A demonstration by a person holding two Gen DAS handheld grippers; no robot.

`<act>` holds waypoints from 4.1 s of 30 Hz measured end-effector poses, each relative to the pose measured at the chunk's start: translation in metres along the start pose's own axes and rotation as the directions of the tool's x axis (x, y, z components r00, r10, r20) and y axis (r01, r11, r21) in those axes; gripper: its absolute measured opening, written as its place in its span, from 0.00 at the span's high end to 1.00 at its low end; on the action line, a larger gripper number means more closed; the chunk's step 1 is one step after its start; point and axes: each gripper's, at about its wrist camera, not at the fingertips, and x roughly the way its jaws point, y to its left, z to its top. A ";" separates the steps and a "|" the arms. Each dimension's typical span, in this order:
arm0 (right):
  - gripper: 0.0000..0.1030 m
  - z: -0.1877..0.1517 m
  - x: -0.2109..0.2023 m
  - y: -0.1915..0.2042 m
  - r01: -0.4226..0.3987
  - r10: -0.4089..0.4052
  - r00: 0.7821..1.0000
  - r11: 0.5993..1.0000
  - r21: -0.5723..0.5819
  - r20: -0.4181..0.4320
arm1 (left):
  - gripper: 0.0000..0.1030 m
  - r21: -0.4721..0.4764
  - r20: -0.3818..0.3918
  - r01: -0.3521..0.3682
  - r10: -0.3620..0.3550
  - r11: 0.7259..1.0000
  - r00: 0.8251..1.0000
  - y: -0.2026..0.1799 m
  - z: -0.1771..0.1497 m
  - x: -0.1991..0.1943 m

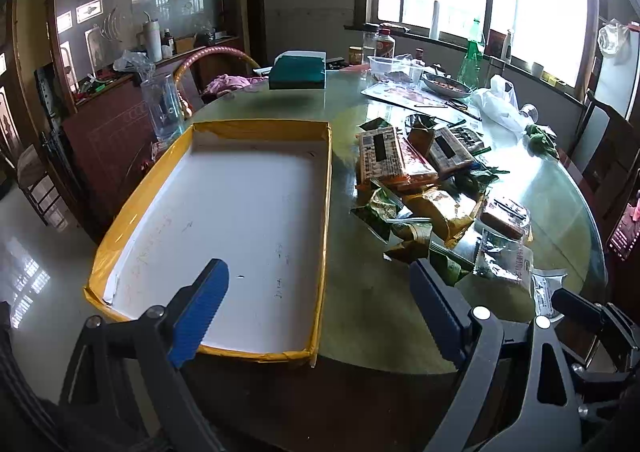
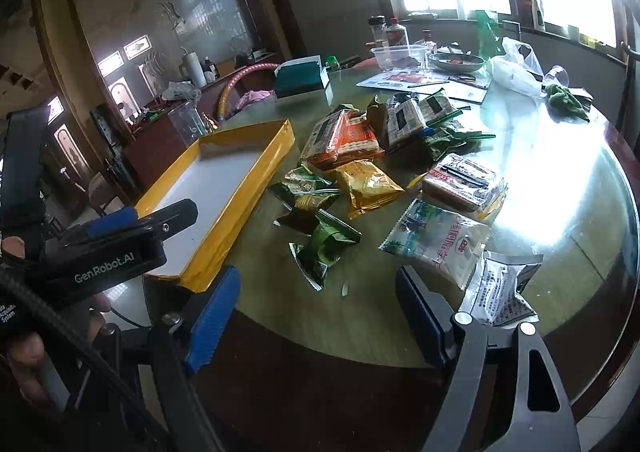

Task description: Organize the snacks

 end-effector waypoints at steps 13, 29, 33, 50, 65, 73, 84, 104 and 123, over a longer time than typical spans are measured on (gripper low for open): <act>0.22 0.007 0.005 -0.014 -0.037 0.038 0.998 0.999 0.014 -0.044 | 0.11 0.010 -0.027 0.037 -0.036 0.999 0.999 -0.002 0.002 0.009; 0.23 0.010 0.008 -0.077 0.121 -0.115 0.988 0.991 0.050 -0.100 | 0.11 0.105 -0.102 0.178 -0.168 0.978 0.981 -0.032 0.001 0.022; 0.23 0.007 0.013 -0.104 0.173 -0.156 0.977 0.979 0.110 -0.147 | 0.12 0.119 -0.115 0.182 -0.168 0.976 0.979 -0.037 -0.002 0.028; 0.30 0.010 0.023 -0.117 0.182 -0.146 0.945 0.978 0.099 -0.292 | 0.12 0.154 -0.131 0.145 -0.125 0.977 0.983 -0.044 -0.006 0.036; 0.36 0.002 0.026 -0.130 0.219 -0.171 0.936 0.968 0.126 -0.308 | 0.24 0.156 -0.217 0.296 -0.260 0.942 0.941 -0.057 -0.002 0.046; 0.45 -0.002 0.036 -0.131 0.237 -0.191 0.929 0.965 0.113 -0.318 | 0.44 0.189 -0.298 0.344 -0.280 0.920 0.913 -0.079 -0.006 0.070; 0.71 -0.006 0.038 -0.121 0.276 -0.252 0.917 0.961 0.035 -0.309 | 0.66 0.209 -0.281 0.311 -0.248 0.927 0.927 -0.085 -0.011 0.086; 0.82 0.009 0.005 -0.105 0.297 -0.277 0.943 0.951 0.089 -0.185 | 0.66 0.175 -0.269 0.348 -0.295 0.921 0.917 -0.075 -0.022 0.071; 0.82 0.019 0.004 -0.073 0.113 -0.101 0.990 0.985 0.131 -0.096 | 0.74 0.005 -0.200 0.472 -0.462 0.881 0.864 -0.040 -0.003 0.042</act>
